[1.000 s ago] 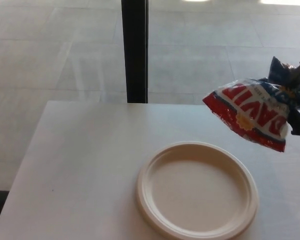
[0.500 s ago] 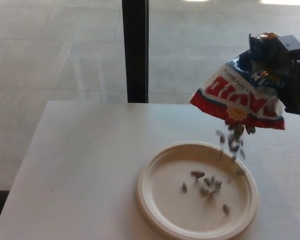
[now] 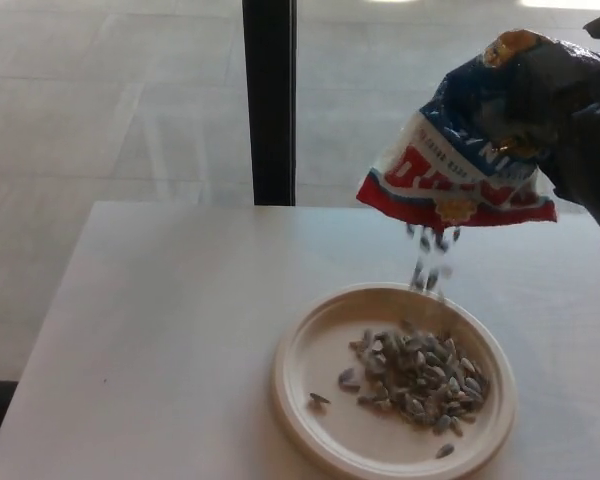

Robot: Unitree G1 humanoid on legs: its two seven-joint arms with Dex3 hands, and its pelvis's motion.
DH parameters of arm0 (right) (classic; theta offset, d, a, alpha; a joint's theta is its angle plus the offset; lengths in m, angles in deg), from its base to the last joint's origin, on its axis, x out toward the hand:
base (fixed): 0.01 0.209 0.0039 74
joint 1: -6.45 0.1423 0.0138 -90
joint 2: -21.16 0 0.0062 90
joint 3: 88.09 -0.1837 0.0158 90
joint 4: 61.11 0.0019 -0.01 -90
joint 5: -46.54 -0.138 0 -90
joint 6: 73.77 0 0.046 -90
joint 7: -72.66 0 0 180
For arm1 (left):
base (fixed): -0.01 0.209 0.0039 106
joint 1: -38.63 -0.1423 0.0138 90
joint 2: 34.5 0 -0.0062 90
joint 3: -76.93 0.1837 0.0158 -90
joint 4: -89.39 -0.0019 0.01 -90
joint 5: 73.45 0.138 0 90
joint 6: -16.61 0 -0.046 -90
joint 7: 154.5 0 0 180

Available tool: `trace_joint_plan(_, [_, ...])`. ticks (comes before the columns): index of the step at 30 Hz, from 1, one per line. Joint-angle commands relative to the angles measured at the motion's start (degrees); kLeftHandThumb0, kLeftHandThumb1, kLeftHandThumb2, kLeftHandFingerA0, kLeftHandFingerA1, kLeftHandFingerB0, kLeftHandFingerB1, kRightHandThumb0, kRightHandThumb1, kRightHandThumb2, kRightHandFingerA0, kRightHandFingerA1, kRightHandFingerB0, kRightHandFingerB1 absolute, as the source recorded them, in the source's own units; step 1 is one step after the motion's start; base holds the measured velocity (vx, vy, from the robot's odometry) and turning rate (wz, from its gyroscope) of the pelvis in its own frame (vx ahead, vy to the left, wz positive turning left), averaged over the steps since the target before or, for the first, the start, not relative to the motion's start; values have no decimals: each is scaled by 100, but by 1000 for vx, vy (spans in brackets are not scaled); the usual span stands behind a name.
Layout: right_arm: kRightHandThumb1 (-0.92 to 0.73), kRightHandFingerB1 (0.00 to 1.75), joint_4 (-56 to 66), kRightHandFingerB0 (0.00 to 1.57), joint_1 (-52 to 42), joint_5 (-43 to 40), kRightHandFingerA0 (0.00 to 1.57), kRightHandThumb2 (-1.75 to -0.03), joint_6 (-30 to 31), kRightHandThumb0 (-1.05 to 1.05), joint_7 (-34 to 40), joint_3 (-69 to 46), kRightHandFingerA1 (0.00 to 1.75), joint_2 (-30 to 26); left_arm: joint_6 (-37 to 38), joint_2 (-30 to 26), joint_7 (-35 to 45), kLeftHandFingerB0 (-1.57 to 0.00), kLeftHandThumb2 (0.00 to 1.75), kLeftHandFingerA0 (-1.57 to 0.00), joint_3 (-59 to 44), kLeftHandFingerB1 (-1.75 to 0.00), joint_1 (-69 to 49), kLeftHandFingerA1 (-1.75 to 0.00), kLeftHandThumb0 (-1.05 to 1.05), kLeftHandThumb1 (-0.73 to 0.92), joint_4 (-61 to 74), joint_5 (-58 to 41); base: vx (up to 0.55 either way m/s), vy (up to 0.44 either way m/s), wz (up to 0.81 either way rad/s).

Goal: The robot uses its right hand to pick up a bag of sunflower seeds kept in the middle of the desk and tilts it over a plate kept next to it to pour out a few seeds and then puts the bag of seeds back on the desk

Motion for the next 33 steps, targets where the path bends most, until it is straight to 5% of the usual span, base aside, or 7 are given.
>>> trace_joint_plan(1, [-50,173,363,63,-756,-118,90,-88,631,-26,-577,-59,175,459,66,-126,154,-56,60,-52,27,-46,-85,-62,-77,66,55,-13,0,0,0])
trace_joint_plan(8, [-53,111,479,82,-2047,-521,122,-94,1742,-40,-1886,-40,139,1449,75,-73,139,-54,61,-51,126,-43,-138,-58,-76,68,15,58,0,0,0])
trace_joint_plan(9, [-61,144,304,75,-2118,-530,91,-80,1839,-22,-1893,-42,175,1571,73,-60,123,-55,61,-52,141,-44,-133,-58,-76,68,-2,69,0,0,0])
trace_joint_plan(18, [-59,103,-561,83,-2261,-807,94,-77,2209,-23,-2154,-377,175,1940,-72,45,122,-56,60,-53,13,-46,-76,-59,-71,66,-18,-116,0,0,0])
trace_joint_plan(22, [-60,154,-476,70,-2286,-880,93,-81,2226,-25,-2281,-508,175,1919,-34,40,84,-60,60,-58,7,-46,-129,-59,-71,66,8,-97,0,0,0])
trace_joint_plan(28, [-58,119,-179,82,-2379,-923,93,-79,2463,-24,-2463,-650,175,1965,-44,92,44,-61,60,-57,23,-46,-188,-60,-72,66,-39,-31,0,0,0])
trace_joint_plan(33, [-57,142,-125,80,-2418,-1109,94,-85,2520,-23,-2621,-760,175,2024,-73,104,16,-60,60,-58,25,-46,-193,-60,-71,66,-58,-23,0,0,0])
